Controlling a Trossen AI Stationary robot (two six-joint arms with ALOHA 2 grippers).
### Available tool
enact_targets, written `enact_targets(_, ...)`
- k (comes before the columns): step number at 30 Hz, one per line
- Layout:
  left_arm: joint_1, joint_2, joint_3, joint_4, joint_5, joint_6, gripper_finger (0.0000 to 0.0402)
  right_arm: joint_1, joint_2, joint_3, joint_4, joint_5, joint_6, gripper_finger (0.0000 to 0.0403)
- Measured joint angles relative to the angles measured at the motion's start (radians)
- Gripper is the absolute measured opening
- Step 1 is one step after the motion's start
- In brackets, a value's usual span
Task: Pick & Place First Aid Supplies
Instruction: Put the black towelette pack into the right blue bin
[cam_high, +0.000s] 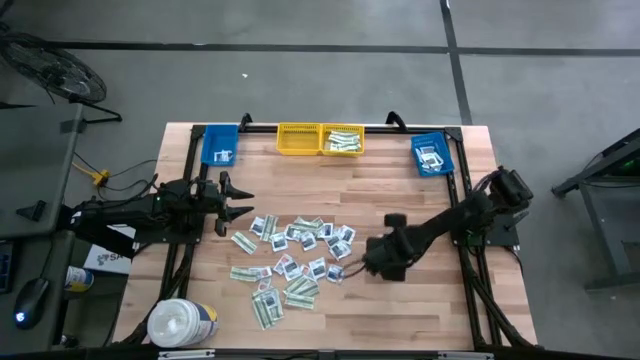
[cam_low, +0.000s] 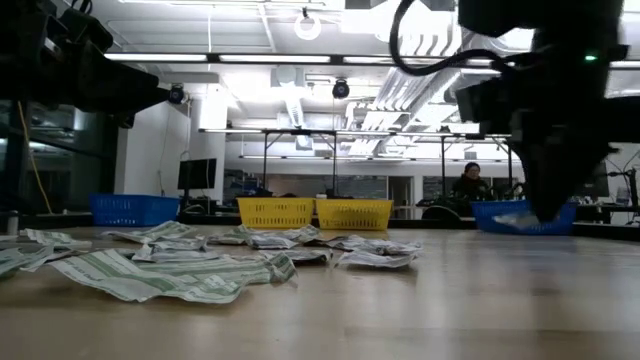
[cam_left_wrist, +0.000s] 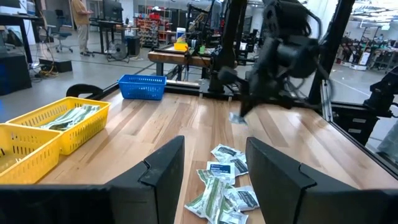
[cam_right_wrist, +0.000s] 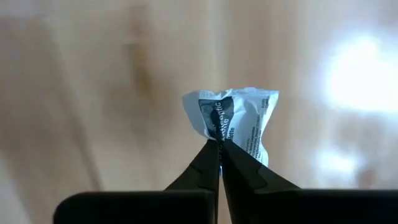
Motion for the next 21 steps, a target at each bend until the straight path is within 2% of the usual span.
enact_targets(13,0.0,0.0,0.0,0.0,0.0,0.0,0.0172,-0.282,-0.28,0.004,-0.263,0.047,0.215,0.0005)
enact_targets(21,0.0,0.0,0.0,0.0,0.0,0.0,0.0172,-0.493,-0.398,0.004,-0.425,0.155,0.229,0.0002)
